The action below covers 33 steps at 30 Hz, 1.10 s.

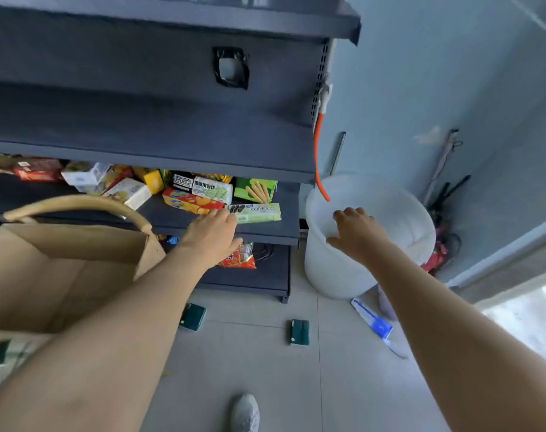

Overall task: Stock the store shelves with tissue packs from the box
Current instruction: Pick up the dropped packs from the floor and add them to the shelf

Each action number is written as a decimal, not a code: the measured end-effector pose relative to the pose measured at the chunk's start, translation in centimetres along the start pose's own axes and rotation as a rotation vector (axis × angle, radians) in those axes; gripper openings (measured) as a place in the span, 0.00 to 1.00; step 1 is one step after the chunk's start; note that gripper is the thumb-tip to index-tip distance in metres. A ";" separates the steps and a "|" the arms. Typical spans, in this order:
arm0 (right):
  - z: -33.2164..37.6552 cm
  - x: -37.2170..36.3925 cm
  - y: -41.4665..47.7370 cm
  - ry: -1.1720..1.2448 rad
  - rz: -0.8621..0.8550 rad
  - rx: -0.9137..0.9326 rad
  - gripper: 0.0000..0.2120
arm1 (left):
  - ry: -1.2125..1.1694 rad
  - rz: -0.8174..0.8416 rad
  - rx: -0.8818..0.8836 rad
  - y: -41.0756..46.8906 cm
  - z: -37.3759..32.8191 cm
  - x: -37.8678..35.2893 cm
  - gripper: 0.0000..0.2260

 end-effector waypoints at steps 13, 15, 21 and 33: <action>-1.9 -29.2 5.5 0.139 0.380 -0.145 0.22 | -0.083 0.349 0.017 4.8 -2.0 -27.0 0.18; -2.1 -35.2 6.3 0.156 0.426 -0.187 0.20 | -0.116 0.394 0.040 5.4 -2.7 -32.5 0.18; -2.9 -53.3 7.4 0.247 0.537 -0.321 0.20 | -0.213 0.469 0.114 5.6 -4.7 -49.1 0.19; -5.1 -78.1 9.4 0.532 0.463 -0.748 0.26 | -0.340 0.522 0.206 4.4 -8.9 -72.3 0.19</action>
Point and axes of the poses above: each hand's wrist, its own y-axis towards the middle knuckle, its own x-axis out of the back of the hand, z = x × y, the point moved 3 cm from there along y, towards the middle knuckle, and after that the axes turned 2 degrees about y, right-handed, at the moved point
